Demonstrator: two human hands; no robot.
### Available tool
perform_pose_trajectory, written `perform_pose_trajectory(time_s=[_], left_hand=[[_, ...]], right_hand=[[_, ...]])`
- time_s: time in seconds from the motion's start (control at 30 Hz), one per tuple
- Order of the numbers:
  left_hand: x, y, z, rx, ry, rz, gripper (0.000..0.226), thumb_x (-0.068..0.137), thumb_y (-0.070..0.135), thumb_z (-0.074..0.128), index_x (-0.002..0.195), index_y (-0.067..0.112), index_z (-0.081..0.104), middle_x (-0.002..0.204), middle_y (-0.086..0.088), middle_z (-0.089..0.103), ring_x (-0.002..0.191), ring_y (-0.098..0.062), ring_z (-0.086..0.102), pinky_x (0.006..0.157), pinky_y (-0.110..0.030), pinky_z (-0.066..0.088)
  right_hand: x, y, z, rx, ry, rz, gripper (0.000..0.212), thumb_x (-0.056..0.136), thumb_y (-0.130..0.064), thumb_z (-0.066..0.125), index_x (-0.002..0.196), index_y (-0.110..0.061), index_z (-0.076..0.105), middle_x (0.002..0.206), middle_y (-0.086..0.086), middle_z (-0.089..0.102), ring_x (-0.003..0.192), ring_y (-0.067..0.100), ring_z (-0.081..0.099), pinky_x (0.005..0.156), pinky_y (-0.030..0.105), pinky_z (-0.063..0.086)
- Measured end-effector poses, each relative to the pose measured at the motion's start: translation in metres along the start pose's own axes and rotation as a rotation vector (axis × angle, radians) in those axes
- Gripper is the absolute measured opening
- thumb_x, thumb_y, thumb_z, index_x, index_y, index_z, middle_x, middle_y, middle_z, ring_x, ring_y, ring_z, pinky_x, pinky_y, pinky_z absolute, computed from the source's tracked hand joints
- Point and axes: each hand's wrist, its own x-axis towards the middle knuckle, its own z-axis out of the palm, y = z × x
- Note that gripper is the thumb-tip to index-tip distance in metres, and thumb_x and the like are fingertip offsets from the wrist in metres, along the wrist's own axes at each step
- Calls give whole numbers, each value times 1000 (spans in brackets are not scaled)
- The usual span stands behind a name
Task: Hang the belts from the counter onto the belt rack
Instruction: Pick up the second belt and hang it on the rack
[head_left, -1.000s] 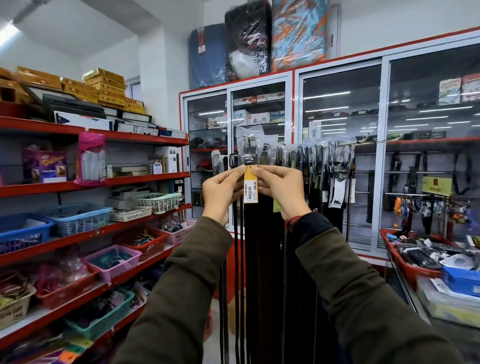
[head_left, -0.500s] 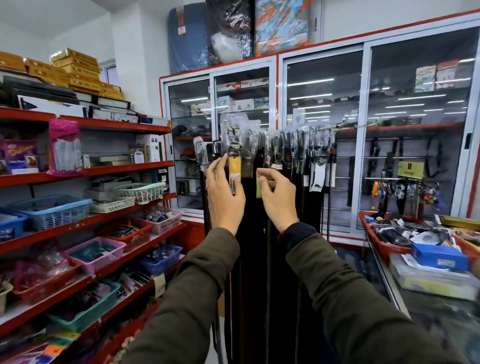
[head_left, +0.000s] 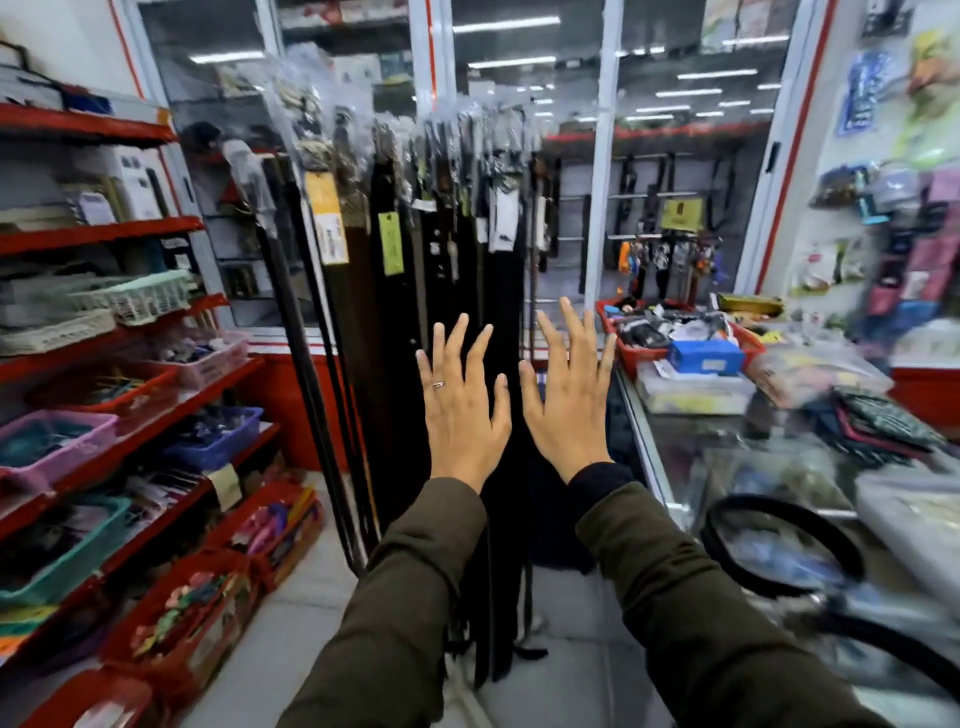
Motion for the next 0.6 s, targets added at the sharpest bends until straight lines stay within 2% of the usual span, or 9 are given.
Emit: perform_pose_trajectory(time_s=[0.23, 0.4, 0.53, 0.6], left_hand=[[-76, 71, 50, -137, -210, 35, 53, 104, 30, 46, 155, 20, 36, 169, -4, 21, 160, -27, 7, 129, -51, 3], [-138, 126, 82, -272, -373, 105, 51, 106, 27, 48, 155, 19, 37, 169, -5, 22, 160, -28, 8, 129, -52, 4], [-185, 165, 101, -368, -565, 213, 55, 105, 28, 45, 158, 20, 32, 171, -4, 15, 160, -26, 2, 130, -46, -4], [-204, 180, 109, -462, -709, 277, 56, 106, 31, 45, 159, 21, 30, 171, -1, 16, 160, -22, 0, 130, -46, -2]], right_hand=[[-84, 79, -56, -234, -81, 143, 56, 101, -33, 46, 154, -20, 36, 169, 8, 21, 159, 32, 12, 126, 62, 5], [-158, 133, -114, -368, -142, 245, 54, 100, -32, 47, 152, -22, 39, 169, 5, 22, 159, 29, 13, 126, 59, 1], [-219, 171, -168, -245, -343, 395, 54, 99, -24, 50, 152, -22, 40, 168, 1, 24, 159, 27, 12, 128, 54, 3], [-243, 186, -195, -183, -514, 484, 62, 93, -39, 44, 152, -23, 41, 166, 0, 30, 158, 24, 18, 128, 50, 0]])
